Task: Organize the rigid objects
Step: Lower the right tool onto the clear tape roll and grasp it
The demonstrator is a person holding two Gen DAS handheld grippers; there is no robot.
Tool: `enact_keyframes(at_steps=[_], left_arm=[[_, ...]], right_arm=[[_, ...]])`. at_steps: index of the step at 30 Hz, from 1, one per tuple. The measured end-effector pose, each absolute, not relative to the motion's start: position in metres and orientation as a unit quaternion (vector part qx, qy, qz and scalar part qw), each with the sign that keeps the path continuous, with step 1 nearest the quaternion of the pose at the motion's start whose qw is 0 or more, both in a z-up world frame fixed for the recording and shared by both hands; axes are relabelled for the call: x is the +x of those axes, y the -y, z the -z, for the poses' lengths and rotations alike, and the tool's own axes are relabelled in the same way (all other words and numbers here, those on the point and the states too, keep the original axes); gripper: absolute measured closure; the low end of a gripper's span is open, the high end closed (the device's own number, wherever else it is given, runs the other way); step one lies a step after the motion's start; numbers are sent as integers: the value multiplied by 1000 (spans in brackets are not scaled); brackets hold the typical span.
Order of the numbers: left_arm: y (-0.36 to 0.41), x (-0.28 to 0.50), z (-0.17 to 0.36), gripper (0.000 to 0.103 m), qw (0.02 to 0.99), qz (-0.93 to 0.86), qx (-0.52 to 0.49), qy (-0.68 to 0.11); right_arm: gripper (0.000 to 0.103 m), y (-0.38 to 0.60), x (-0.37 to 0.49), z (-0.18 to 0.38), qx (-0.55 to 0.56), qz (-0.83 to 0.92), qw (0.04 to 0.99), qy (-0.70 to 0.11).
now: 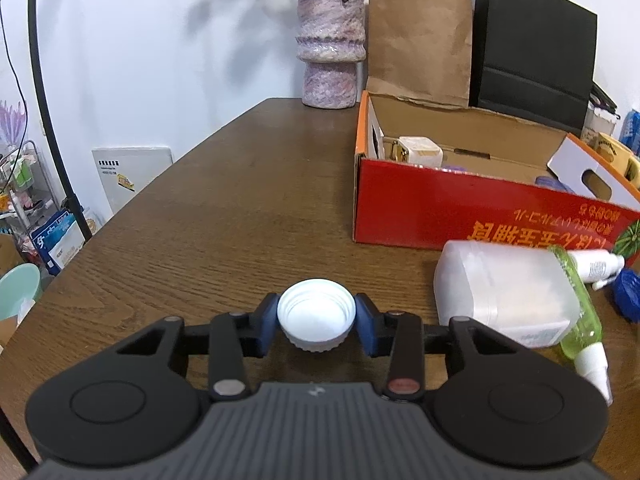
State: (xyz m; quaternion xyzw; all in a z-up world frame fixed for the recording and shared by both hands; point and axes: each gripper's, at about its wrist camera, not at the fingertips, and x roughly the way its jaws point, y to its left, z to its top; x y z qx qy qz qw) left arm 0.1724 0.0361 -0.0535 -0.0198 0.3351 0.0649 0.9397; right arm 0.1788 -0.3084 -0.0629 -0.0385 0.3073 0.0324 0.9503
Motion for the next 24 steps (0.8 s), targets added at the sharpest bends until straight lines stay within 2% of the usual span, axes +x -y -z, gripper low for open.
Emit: enact_keyframes(at_steps=[11,20,24], left_arm=[[-34,175,53,62,941,-67,-25,-330],[-34,174,53,62,942,-67,-27,-328],[-34,173,53,62,943,-66,-27,-326]], right_arm=[[17,311,194,65,-23,-38,949,-313],[43,307,196,66,-20,-53,946,-319],[59,306,197,66,-19,-57,945,-321]])
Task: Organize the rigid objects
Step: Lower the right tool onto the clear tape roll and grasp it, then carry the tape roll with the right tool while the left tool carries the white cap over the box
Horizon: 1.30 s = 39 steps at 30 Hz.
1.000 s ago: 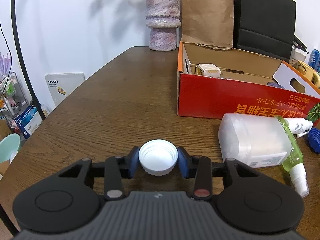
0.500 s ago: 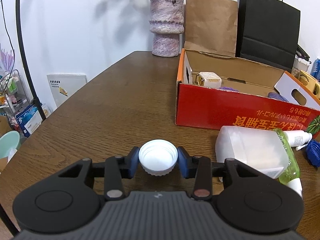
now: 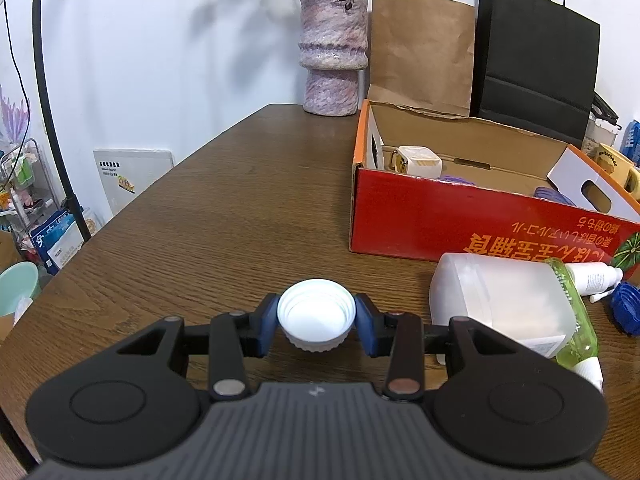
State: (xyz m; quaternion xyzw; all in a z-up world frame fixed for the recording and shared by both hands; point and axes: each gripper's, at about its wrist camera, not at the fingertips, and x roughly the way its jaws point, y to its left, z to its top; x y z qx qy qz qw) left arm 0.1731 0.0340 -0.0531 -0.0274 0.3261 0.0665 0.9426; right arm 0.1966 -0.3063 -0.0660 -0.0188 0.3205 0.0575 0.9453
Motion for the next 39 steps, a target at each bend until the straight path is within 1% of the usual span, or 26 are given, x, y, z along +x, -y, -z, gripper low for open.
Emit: enact_keyframes(at_steps=[1,16,39], left_arm=[[-34,173,53,62,943,-67,-28,-326],[-34,172,50,62,944,-66,-28,-321],[-26,164,36,62,952,-60,-29,-300]], right_arm=[[60,306,196,66,-18,-58,945,-320],[60,298,181,58,-24,-50,958,-280],[60,279,165,44,-25,-61,968,-244]])
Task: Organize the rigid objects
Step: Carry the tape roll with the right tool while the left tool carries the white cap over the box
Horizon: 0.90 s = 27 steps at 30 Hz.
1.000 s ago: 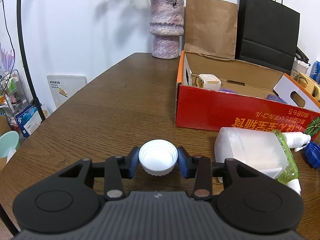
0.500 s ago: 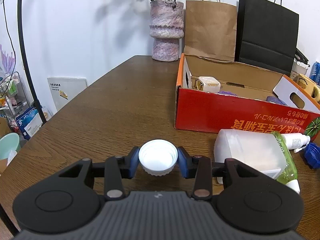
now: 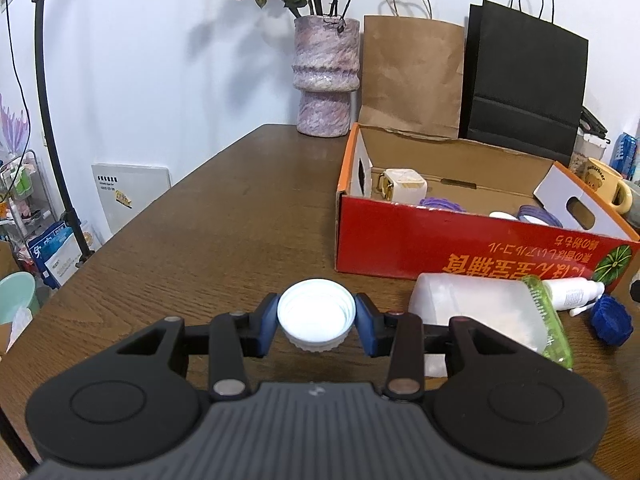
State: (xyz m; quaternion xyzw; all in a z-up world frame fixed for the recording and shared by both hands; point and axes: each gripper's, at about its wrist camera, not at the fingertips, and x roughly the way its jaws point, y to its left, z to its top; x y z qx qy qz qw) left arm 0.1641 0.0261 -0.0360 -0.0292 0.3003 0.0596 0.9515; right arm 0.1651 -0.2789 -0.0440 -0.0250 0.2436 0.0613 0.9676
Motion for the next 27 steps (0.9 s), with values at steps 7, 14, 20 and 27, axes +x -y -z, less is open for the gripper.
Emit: enact_keyframes(at_steps=[7,14,20,27], left_arm=[[-17,161,24,62,956,-48,-28,-288],[1,162,12,62,960,-31,-21,-276],[15,166,5,62,963,-18,-15,-269],[29,172,-4,62,965,-7,-9,-261]], right_arm=[[60,269,161,35,-25,-73,970,-232],[60,256,161,25,-29,-89,971,-220],[60,245,162,17,-31,-103,972,-209],[60,232,168,8,-34,-118,972,-199]])
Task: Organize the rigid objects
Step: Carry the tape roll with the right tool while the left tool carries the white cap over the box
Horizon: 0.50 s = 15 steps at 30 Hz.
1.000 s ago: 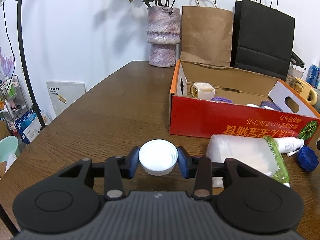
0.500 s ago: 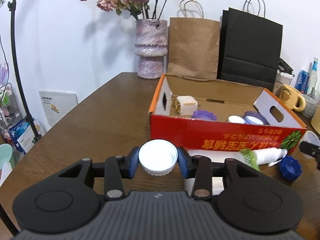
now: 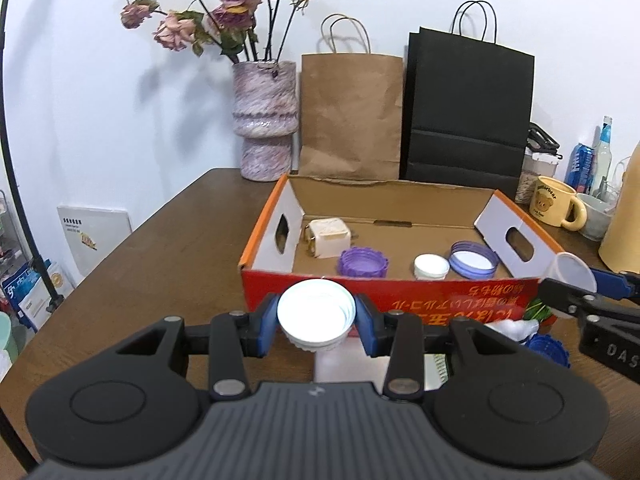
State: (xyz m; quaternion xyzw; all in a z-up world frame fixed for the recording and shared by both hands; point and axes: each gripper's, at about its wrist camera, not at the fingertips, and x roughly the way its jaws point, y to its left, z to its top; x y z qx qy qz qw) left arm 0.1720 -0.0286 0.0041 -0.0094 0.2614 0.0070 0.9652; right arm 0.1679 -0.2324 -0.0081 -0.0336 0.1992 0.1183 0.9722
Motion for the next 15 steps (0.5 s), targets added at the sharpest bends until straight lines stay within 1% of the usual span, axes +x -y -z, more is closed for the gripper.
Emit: enact_keyframes(at_steps=[15], left_arm=[[45,194,-15,62,970,6,1,-244]], right_arm=[[60,208,192,-5,-44,-136,973,-184]])
